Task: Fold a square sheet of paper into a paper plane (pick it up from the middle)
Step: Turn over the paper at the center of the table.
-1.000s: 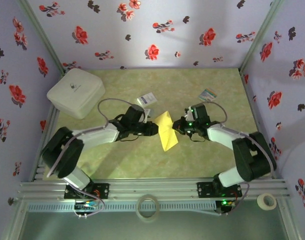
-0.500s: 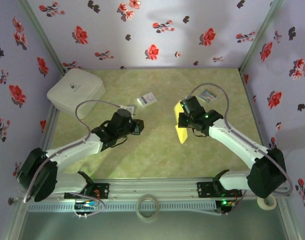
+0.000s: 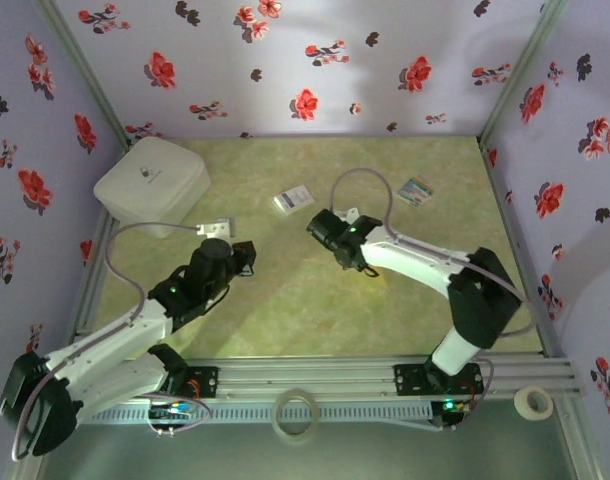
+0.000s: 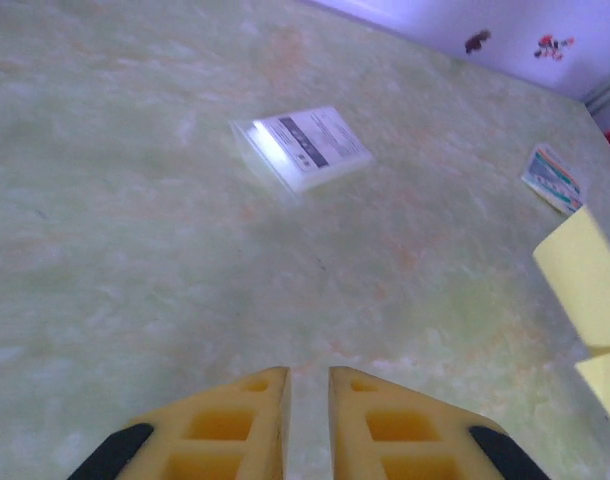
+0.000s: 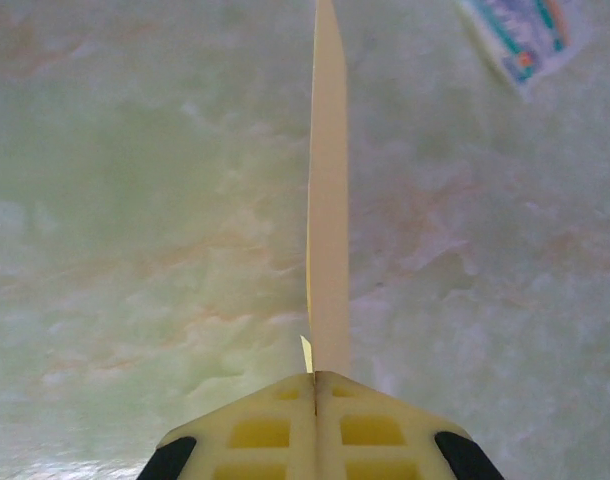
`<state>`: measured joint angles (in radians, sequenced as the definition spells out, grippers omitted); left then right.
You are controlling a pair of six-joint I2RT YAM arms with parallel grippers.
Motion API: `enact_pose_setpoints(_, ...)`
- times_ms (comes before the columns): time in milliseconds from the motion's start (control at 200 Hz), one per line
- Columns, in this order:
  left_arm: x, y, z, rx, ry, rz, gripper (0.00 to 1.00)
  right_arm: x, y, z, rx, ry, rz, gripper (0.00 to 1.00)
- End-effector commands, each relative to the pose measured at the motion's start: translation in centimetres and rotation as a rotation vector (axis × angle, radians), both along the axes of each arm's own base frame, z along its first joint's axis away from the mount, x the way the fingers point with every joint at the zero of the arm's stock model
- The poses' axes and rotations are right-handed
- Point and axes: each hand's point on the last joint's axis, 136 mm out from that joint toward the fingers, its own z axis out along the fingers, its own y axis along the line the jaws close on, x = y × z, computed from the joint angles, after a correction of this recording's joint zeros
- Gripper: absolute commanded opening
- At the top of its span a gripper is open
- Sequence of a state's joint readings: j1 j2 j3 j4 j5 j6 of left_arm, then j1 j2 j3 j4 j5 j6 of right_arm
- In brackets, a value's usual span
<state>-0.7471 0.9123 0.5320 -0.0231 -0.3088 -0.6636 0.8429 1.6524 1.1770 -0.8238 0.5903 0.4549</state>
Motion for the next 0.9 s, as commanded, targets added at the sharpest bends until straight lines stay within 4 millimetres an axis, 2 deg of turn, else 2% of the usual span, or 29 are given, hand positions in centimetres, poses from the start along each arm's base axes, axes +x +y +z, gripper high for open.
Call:
enact_pose_setpoints(0,-0.1,2.3,0.2,0.019,-0.021,0.086,0.17,-0.6,3.9,-1.3,0.090,0.066,0.067,0.01)
enact_pose_setpoints(165,-0.5,3.1,0.3,0.016,-0.027,0.095,0.25,-1.6,9.1,-3.6,0.275,0.186,0.139,0.05)
enact_pose_setpoints(300,-0.6,3.0,0.2,0.026,-0.029,0.077,0.32,-2.7,13.0,-4.0,0.456,0.276,0.192,0.07)
enact_pose_setpoints(430,-0.5,2.5,-0.1,0.061,-0.013,0.053,0.33,-3.3,14.9,-3.5,0.572,0.313,0.212,0.13)
enact_pose_setpoints(505,-0.5,1.9,-0.3,0.068,0.002,0.021,0.33,-3.4,15.6,-2.7,0.645,0.327,0.224,0.21)
enact_pose_setpoints(590,-0.4,0.7,-0.4,0.057,0.014,-0.031,0.33,-3.4,15.3,-1.4,0.752,0.320,0.213,0.35)
enact_pose_setpoints(680,-0.4,-0.3,-0.7,0.044,0.035,-0.069,0.33,-2.8,14.4,0.3,0.889,0.308,0.179,0.42)
enact_pose_setpoints(800,-0.2,-2.0,-1.4,0.023,0.072,-0.131,0.31,-1.6,11.4,1.5,1.006,0.270,0.102,0.40)
enact_pose_setpoints(895,-0.2,-3.7,-2.0,0.006,0.119,-0.191,0.30,-1.0,8.4,0.7,1.051,0.261,0.015,0.35)
